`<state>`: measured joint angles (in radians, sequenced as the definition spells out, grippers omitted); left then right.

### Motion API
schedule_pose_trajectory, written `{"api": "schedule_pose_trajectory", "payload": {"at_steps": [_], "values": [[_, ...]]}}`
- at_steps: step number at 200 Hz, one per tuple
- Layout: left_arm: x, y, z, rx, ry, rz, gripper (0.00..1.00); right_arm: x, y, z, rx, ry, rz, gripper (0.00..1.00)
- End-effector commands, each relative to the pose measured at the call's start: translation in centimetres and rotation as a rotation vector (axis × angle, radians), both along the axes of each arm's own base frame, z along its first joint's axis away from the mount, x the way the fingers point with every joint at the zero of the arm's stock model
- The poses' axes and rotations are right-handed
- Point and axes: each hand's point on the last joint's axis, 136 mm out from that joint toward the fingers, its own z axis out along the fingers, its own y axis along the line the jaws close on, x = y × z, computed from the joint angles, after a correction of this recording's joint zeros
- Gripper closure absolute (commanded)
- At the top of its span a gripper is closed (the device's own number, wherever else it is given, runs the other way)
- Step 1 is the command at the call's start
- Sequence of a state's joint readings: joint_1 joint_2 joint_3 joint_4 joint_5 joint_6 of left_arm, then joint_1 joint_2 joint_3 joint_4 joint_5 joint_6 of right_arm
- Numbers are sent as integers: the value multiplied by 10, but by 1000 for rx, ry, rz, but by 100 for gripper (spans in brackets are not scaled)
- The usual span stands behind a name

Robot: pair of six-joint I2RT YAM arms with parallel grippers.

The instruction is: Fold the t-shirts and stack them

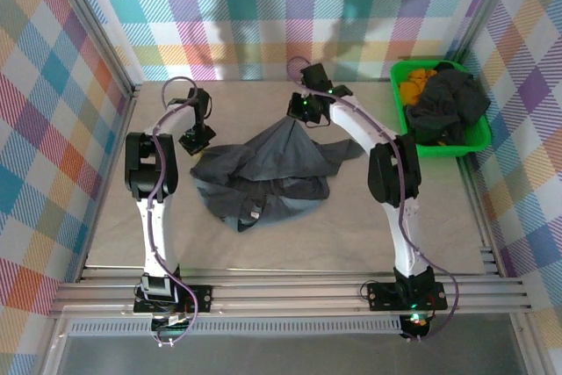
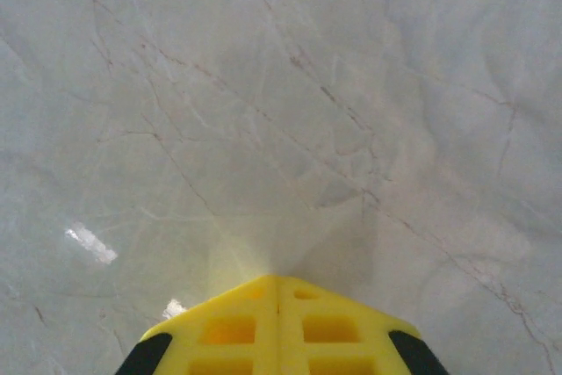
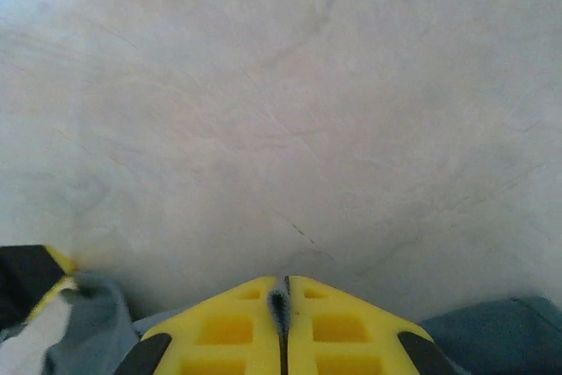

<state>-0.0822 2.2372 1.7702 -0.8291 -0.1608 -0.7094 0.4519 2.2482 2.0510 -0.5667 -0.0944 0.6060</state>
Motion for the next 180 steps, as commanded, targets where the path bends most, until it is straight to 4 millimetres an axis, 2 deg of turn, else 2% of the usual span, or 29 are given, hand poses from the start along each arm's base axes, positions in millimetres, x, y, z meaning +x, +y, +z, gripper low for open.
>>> {"api": "schedule_pose_trajectory", "payload": {"at_steps": [1,28,56,71,89,95,102,110,121,130,157,180], "values": [[3,-11,37,-41,-86,-11,100,4,-27,38,5,-62,-20,100],[22,-6,107,-78,-267,34,100,6,-46,60,15,-94,-41,100],[45,-6,179,-139,-461,53,100,10,-70,95,34,-145,-77,100],[51,-7,207,-179,-521,59,100,12,-82,114,44,-172,-90,100],[53,-18,223,-232,-535,31,100,13,-95,129,30,-187,-109,100],[51,-25,225,-252,-530,18,100,12,-101,130,7,-179,-126,100],[47,-35,224,-269,-518,-11,100,10,-116,130,-46,-161,-180,100],[38,-50,219,-273,-486,-50,94,5,-131,129,-90,-133,-235,100],[21,-74,205,-279,-416,-114,82,-2,-144,127,-110,-108,-275,100],[3,-95,186,-277,-333,-163,73,-6,-146,128,-107,-115,-272,100],[-50,-154,134,-293,-173,-281,56,-24,-144,122,-90,-106,-234,100],[-80,-206,107,-307,-112,-391,51,-38,-158,104,-119,-65,-256,100]]}}
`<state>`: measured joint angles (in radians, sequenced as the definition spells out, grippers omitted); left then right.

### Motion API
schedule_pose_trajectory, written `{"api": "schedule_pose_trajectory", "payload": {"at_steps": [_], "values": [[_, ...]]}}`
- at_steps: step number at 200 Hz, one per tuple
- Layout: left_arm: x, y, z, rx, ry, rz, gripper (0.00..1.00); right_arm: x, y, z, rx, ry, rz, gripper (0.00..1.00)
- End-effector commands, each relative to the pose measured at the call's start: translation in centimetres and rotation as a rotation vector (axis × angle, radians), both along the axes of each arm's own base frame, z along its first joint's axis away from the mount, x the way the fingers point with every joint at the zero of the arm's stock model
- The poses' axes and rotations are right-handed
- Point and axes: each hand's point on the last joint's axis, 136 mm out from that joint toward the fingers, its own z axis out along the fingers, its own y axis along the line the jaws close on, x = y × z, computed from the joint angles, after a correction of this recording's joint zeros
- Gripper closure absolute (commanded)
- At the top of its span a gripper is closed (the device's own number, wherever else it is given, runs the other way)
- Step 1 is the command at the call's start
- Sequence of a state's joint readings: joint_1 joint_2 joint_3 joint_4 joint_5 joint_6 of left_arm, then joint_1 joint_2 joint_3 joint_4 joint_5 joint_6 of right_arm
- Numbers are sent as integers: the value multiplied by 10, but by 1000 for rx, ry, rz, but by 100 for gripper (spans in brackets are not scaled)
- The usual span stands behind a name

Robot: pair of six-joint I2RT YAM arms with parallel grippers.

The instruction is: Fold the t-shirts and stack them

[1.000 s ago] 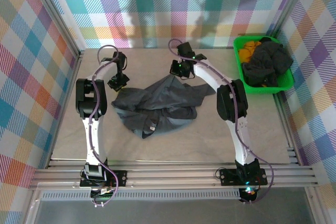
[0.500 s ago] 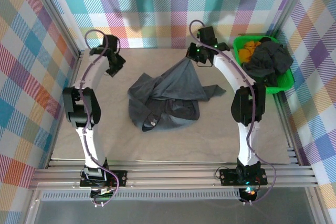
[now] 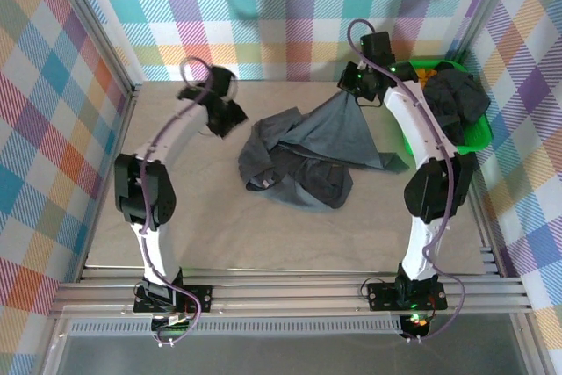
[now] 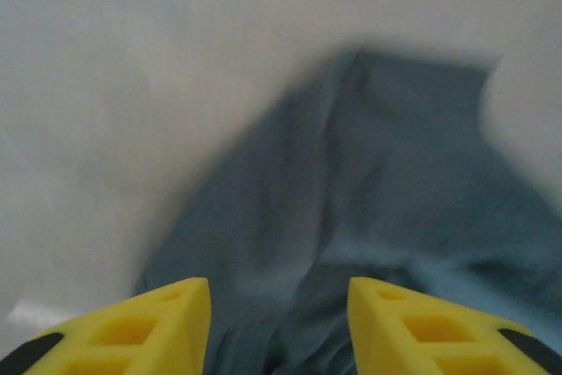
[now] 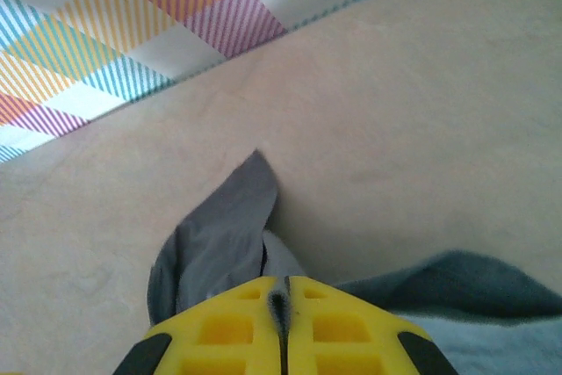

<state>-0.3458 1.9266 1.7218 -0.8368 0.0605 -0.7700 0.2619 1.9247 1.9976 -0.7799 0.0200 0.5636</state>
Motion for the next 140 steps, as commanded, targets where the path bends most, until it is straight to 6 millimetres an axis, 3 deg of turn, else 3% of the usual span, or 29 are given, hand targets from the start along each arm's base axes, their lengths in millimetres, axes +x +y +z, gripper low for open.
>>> {"api": "schedule_pose_trajectory", "payload": {"at_steps": [1,16,29,59,88,115,140], "values": [[-44,-50,-17,1,76,-138,51,-18,-17,-14,-30,39,-23,100],[-55,-67,-28,82,109,-208,47,-24,-30,-21,-28,50,-51,100],[-51,-70,-34,132,99,-221,44,-28,-39,-26,-28,59,-64,100],[-5,-49,-40,364,-2,-249,39,-32,-49,-34,-8,80,-62,100],[29,-36,-56,475,31,-284,40,-31,-51,-37,9,95,-58,100],[38,-33,-74,488,53,-307,45,-26,-51,-37,15,99,-55,100],[32,-30,-91,509,105,-325,51,-21,-52,-39,16,104,-58,100]]}}
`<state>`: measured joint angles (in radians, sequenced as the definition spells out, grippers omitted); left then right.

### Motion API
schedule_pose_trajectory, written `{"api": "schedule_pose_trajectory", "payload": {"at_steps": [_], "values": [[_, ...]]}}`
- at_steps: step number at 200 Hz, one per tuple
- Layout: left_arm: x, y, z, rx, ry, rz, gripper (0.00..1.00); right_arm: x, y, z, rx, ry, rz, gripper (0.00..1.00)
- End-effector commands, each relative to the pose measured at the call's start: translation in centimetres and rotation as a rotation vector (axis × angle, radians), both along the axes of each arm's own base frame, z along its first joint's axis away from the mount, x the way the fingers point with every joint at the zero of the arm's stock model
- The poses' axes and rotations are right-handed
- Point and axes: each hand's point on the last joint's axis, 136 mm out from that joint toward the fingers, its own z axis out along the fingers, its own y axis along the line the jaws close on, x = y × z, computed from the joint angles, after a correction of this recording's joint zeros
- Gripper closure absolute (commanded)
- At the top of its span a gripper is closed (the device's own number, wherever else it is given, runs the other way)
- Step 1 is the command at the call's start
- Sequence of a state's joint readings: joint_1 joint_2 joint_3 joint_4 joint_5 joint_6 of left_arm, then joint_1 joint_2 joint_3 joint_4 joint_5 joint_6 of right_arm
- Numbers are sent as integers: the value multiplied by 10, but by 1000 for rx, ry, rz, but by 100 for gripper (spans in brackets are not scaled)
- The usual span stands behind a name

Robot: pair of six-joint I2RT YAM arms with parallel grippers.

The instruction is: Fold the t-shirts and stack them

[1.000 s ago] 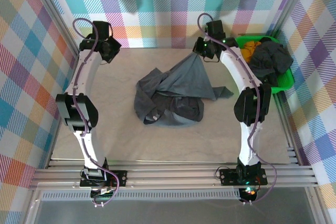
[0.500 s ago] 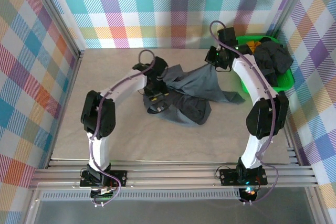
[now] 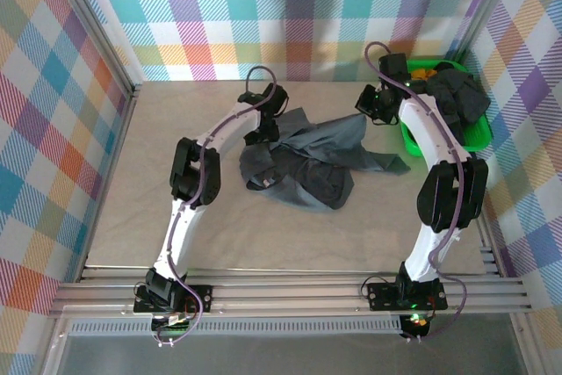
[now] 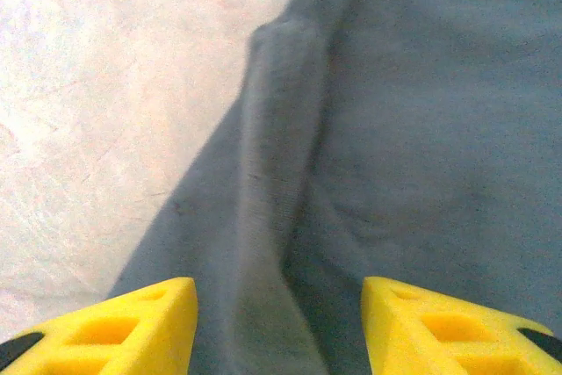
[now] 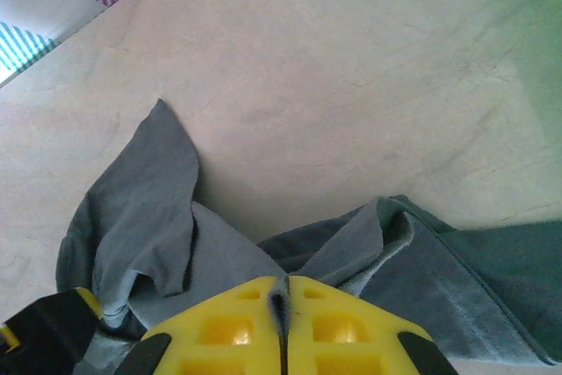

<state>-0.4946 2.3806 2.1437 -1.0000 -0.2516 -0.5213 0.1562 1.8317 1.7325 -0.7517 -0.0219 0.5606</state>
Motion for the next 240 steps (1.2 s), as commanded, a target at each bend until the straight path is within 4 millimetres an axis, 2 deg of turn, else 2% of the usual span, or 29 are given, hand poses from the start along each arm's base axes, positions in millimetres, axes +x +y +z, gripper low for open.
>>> {"api": "schedule_pose_trajectory", "payload": {"at_steps": [1,16,31,45,61,85,103,146,175,199,240], "values": [[-11,12,-7,85,62,-37,51,8,1,17,17,-40,16,100],[-15,16,-15,101,74,-32,55,12,1,16,17,-40,15,100],[-15,17,-16,92,59,-28,71,15,1,15,16,-37,15,100],[-12,20,-3,100,19,-11,88,18,-2,15,14,-38,8,100],[-5,21,23,93,-48,2,100,21,-7,16,9,-45,-6,100],[3,19,74,36,-161,22,100,28,-22,30,8,-88,-48,100],[4,19,108,-14,-221,34,100,33,-34,49,11,-134,-82,100],[6,24,185,-196,-382,51,100,39,-65,115,13,-277,-153,100],[1,33,233,-312,-485,54,100,31,-78,159,24,-365,-182,100],[-4,47,277,-388,-605,65,100,20,-83,186,38,-430,-194,100],[-7,73,334,-524,-760,103,100,4,-85,218,84,-528,-178,100]]}}
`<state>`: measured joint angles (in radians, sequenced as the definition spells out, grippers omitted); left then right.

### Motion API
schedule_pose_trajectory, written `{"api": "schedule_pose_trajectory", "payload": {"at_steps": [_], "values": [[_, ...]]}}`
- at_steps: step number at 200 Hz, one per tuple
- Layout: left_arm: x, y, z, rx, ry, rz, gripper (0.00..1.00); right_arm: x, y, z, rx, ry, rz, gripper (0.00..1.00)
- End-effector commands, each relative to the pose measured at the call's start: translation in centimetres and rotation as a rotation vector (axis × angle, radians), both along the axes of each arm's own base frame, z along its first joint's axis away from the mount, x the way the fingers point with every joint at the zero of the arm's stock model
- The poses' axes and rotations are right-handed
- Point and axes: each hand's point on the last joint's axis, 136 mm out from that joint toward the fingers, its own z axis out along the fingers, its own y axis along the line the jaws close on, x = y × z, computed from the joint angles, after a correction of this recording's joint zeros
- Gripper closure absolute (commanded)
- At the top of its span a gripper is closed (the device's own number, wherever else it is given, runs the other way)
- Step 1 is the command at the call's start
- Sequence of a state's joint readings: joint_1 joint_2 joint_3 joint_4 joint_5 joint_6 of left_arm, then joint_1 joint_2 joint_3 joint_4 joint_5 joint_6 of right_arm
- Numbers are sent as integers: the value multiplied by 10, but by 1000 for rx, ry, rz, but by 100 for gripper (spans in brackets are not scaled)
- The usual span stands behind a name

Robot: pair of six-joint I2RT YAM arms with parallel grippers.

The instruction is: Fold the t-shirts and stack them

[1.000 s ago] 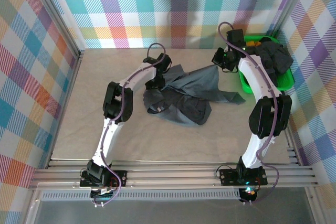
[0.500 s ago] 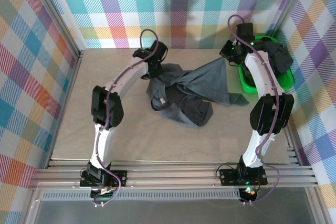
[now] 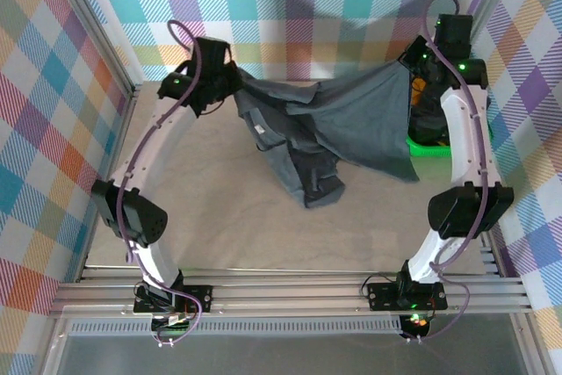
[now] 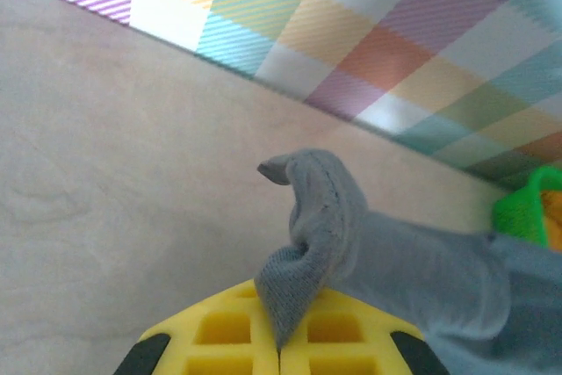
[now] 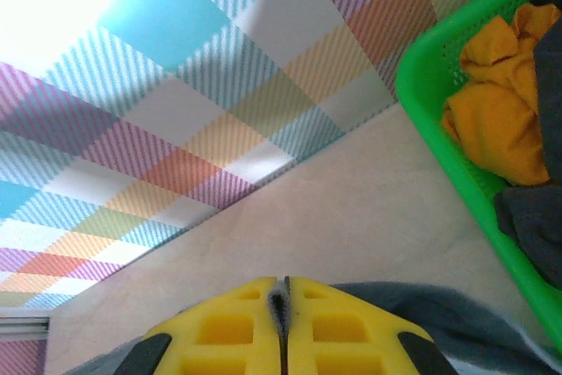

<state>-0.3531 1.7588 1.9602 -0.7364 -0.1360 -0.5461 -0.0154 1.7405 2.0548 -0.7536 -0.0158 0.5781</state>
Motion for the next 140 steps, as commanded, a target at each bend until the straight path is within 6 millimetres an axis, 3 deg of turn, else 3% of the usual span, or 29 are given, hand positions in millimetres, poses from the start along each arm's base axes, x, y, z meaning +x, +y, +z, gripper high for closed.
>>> {"api": "schedule_pose_trajectory", "payload": {"at_steps": [1,33,70,140], "values": [[-1,12,61,-130,-171,6,100,-14,-1,42,33,-126,14,100],[-13,36,111,-203,-296,35,100,-32,1,83,47,-269,55,100],[-55,50,169,-249,-462,13,100,-74,0,138,42,-481,77,100],[-187,104,268,-292,-845,110,100,-198,-6,214,-34,-823,13,100]]}}
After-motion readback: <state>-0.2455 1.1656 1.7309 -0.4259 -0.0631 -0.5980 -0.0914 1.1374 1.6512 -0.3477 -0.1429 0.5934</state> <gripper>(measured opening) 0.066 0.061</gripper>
